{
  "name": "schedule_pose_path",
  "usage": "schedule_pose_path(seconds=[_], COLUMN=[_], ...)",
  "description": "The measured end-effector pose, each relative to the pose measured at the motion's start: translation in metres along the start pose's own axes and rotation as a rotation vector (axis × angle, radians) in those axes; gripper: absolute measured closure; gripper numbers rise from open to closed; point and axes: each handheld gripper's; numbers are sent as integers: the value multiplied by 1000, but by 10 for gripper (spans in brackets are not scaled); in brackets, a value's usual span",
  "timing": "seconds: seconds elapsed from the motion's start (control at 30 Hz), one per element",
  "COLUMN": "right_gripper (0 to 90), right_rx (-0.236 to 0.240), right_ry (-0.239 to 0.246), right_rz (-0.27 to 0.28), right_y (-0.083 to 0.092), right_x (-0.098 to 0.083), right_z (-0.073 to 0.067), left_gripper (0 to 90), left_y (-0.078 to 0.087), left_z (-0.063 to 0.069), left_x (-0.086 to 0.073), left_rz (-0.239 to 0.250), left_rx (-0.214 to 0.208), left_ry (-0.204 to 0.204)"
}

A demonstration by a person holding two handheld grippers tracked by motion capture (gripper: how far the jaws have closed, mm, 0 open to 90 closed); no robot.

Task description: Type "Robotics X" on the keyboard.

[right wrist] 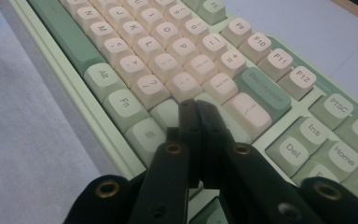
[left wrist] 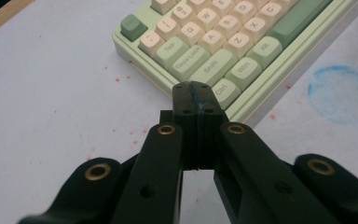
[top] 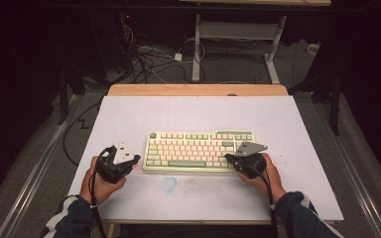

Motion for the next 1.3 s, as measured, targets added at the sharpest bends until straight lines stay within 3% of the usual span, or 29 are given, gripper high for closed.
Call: schedule_pose_path(seconds=[0.17,0.57,0.63,0.87,1.3], right_gripper=[900,900,900,900,900], right_rx=[-3,-7,-6,-6,-6], right_ry=[2,10,7,9,8], right_rz=[1,-4,-2,-1,-2], right_y=[0,0,0,0,0], right_x=[0,0,0,0,0], right_z=[0,-1,-1,-1,-1], left_gripper=[873,873,872,872,871], left_y=[-9,-43,-48,-63,-78], left_z=[9,36,40,51,56], left_x=[7,11,10,7,1], left_rz=[-13,-76,-87,-114,-154], left_rx=[-25,-87,-99,-111,-106], left_ry=[8,-61,-57,-80,-96])
Point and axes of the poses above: each handheld gripper's, and its own axes: y roughly backward along the jaws, x roughly out of its top, z roughly to its right, and after that the axes turned 6 degrees about y, right-handed
